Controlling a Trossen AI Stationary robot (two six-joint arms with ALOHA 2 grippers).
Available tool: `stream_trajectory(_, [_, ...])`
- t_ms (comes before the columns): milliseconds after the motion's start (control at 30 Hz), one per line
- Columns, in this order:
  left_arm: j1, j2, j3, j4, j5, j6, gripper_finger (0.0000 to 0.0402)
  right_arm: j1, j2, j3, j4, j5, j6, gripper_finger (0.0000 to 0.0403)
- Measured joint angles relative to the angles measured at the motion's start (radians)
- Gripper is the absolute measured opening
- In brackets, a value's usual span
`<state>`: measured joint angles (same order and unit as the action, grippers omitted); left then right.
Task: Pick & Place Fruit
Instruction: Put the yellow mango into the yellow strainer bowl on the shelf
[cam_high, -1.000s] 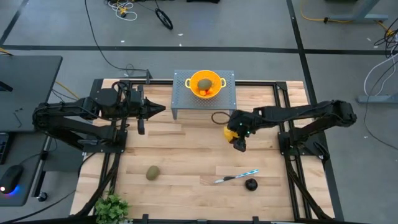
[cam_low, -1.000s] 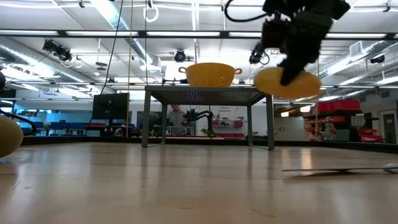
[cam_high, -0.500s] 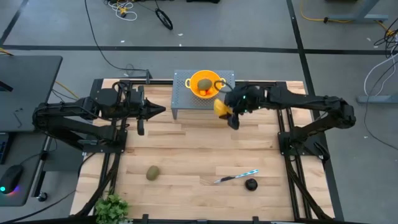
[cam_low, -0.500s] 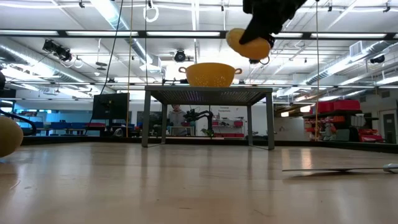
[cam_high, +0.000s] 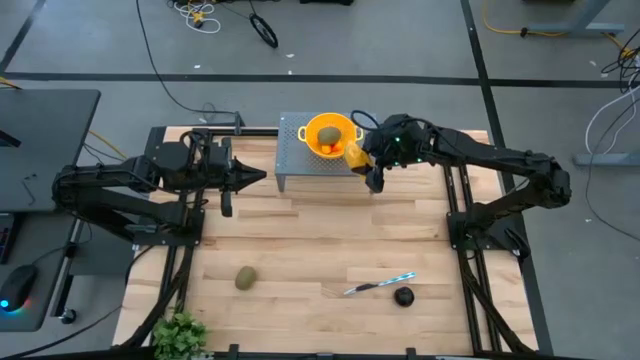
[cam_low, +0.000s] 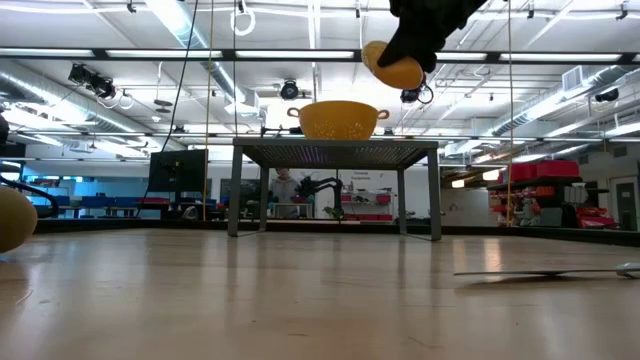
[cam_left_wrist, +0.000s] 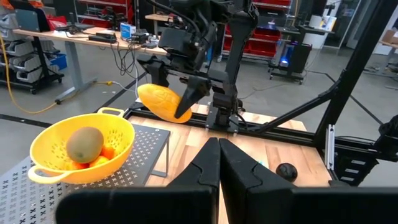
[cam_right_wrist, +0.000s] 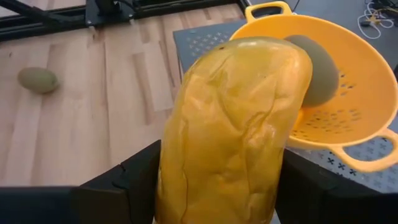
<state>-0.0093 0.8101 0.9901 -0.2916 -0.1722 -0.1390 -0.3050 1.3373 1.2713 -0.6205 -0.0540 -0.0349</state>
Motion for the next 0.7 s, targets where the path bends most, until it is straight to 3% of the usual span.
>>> stream_trajectory(233, [0.000,0.000,0.000,0.000,-0.023,-0.001,0.0004,-0.045,0.000,0.000,0.037,0.000,-0.003,0.0251])
stream_trajectory(700, [0.000,0.000,0.000,-0.001,-0.049,-0.007,0.0004,-0.240,0.001,0.000,0.385,-0.002,-0.192,0.0251])
